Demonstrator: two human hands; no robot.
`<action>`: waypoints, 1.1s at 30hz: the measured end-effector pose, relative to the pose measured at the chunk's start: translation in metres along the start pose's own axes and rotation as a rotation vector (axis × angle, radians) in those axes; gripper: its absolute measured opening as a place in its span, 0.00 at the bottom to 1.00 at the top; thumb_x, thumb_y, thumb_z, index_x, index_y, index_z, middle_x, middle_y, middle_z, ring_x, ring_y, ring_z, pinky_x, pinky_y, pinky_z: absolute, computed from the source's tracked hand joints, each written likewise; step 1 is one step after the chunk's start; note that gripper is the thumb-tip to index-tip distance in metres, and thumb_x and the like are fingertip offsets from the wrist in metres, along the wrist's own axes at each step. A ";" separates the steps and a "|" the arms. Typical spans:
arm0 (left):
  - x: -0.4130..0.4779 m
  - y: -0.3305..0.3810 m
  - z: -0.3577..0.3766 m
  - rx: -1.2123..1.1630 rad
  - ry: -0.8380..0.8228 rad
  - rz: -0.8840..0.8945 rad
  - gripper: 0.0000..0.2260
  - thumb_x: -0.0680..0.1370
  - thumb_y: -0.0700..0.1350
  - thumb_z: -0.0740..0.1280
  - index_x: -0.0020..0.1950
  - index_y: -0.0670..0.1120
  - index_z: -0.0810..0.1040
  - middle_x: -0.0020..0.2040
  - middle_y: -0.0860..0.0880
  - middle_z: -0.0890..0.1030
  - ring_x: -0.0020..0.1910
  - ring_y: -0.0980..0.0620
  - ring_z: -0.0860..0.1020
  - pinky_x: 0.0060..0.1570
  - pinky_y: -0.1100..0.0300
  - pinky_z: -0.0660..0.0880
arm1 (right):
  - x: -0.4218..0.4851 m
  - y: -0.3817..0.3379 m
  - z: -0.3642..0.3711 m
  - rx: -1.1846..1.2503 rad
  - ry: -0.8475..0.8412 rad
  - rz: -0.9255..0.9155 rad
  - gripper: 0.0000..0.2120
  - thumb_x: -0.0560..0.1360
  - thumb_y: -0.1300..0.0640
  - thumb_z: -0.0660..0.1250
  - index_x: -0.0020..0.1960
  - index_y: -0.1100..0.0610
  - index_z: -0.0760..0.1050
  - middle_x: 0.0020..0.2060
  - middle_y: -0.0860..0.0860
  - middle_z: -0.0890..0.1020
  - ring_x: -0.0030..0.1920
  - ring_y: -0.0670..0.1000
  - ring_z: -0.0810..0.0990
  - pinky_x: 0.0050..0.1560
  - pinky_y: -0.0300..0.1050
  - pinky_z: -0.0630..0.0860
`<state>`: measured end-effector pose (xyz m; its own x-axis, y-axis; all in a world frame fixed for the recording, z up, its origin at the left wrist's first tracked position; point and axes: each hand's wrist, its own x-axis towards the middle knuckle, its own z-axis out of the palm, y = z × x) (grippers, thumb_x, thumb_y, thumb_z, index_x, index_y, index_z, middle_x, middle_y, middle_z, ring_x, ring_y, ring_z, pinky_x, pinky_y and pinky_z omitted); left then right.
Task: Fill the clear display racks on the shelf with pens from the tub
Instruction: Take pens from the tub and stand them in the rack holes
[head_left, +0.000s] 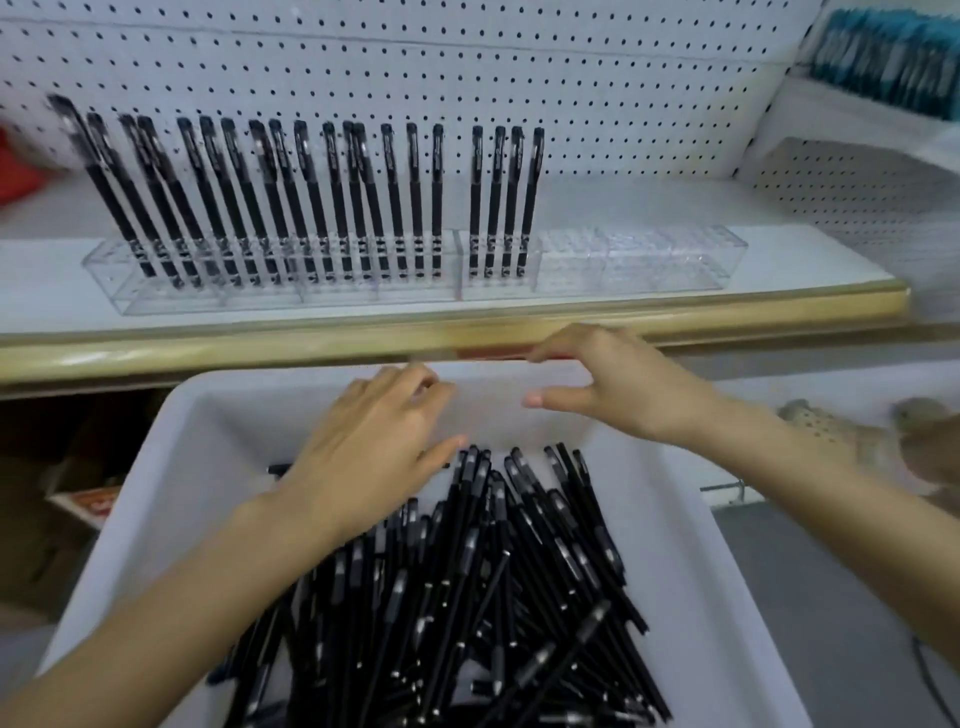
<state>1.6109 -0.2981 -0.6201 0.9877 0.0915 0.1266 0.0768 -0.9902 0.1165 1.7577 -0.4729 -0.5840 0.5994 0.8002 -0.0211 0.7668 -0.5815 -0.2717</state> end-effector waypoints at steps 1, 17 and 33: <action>-0.010 0.000 0.008 -0.001 -0.034 -0.014 0.24 0.79 0.60 0.55 0.72 0.50 0.66 0.66 0.51 0.69 0.65 0.50 0.69 0.62 0.55 0.68 | -0.009 -0.003 0.015 0.024 -0.046 0.012 0.28 0.72 0.39 0.66 0.67 0.51 0.71 0.67 0.48 0.73 0.68 0.50 0.69 0.66 0.46 0.66; -0.053 -0.007 0.081 -0.507 -0.278 -0.336 0.18 0.77 0.58 0.63 0.58 0.47 0.79 0.50 0.52 0.74 0.48 0.55 0.75 0.51 0.61 0.73 | -0.053 -0.019 0.126 0.465 -0.201 0.301 0.30 0.70 0.45 0.72 0.68 0.56 0.70 0.58 0.53 0.78 0.53 0.47 0.76 0.56 0.36 0.71; 0.019 0.001 0.097 -0.599 -0.243 -0.597 0.20 0.71 0.60 0.72 0.42 0.43 0.84 0.42 0.45 0.84 0.44 0.46 0.82 0.48 0.50 0.78 | -0.029 -0.012 0.138 0.790 -0.184 0.495 0.21 0.70 0.49 0.74 0.60 0.55 0.76 0.51 0.55 0.79 0.51 0.50 0.79 0.55 0.45 0.77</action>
<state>1.6425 -0.3076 -0.7130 0.8121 0.4839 -0.3261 0.5730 -0.5559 0.6022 1.6996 -0.4693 -0.7125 0.7177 0.5389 -0.4410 0.0176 -0.6471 -0.7622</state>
